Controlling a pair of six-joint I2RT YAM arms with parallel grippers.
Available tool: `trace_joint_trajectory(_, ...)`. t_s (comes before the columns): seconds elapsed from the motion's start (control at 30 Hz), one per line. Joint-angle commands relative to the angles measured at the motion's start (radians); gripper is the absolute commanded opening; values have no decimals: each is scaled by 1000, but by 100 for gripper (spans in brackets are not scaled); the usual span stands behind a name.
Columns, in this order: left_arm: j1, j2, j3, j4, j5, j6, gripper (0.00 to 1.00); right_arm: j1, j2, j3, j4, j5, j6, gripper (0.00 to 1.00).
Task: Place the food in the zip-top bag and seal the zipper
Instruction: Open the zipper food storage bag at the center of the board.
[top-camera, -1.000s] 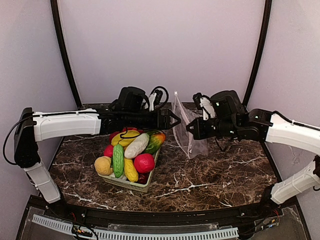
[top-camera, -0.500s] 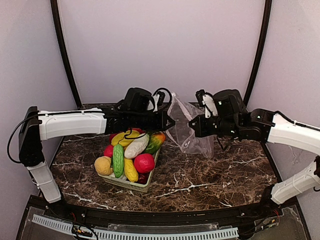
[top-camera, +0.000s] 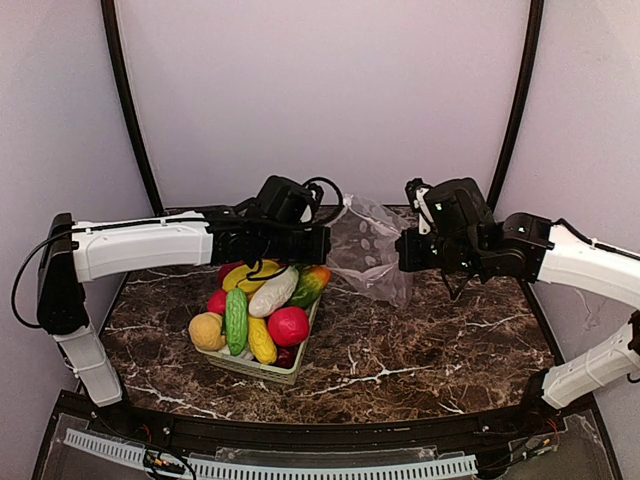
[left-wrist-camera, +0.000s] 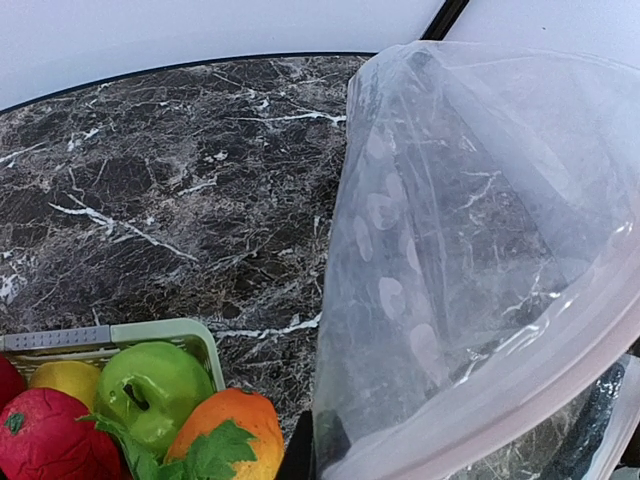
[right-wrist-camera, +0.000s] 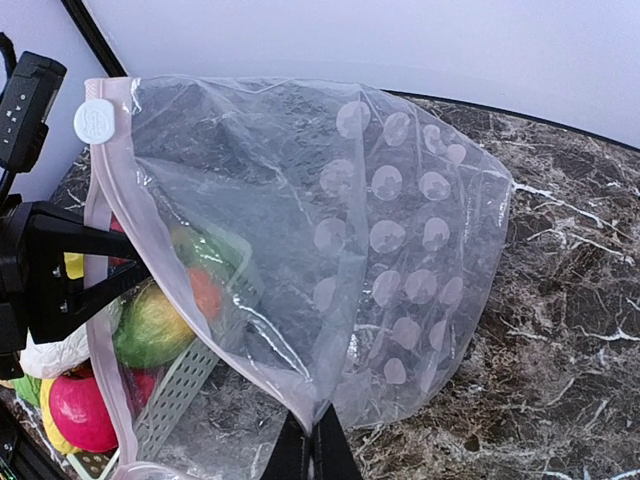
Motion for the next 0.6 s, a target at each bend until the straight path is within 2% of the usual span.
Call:
trace_joint_trajectory(0.0, 0, -30, 10, -39, -27, 32, 1, 7, -10, 26, -19, 22, 16, 0)
trace_joint_trajectory(0.1, -1, -30, 1, 18, 51, 36, 4, 6, -16, 27, -2, -7, 8, 0)
trace_joint_trajectory(0.17, 0, -32, -4, 65, 125, 42, 14, 7, -14, 34, 1, -24, 8, 0)
trace_joint_trajectory(0.2, -1, -34, -6, 93, 175, 43, 26, 7, -11, 36, 0, -24, 13, 0)
trace_joint_trajectory(0.23, -1, -40, -12, 104, 200, 46, 33, 7, -7, 40, -3, -23, 20, 0)
trace_joint_trajectory(0.3, 0, -62, -30, 145, 248, 50, 59, 7, 3, 46, -12, -19, 36, 0)
trace_joint_trajectory(0.43, 4, -135, -91, 153, 300, 65, 76, 7, 26, 62, -29, -13, 57, 0)
trace_joint_trajectory(0.57, 32, -213, -152, 86, 358, 67, 88, 5, 50, 78, -36, -12, 60, 0)
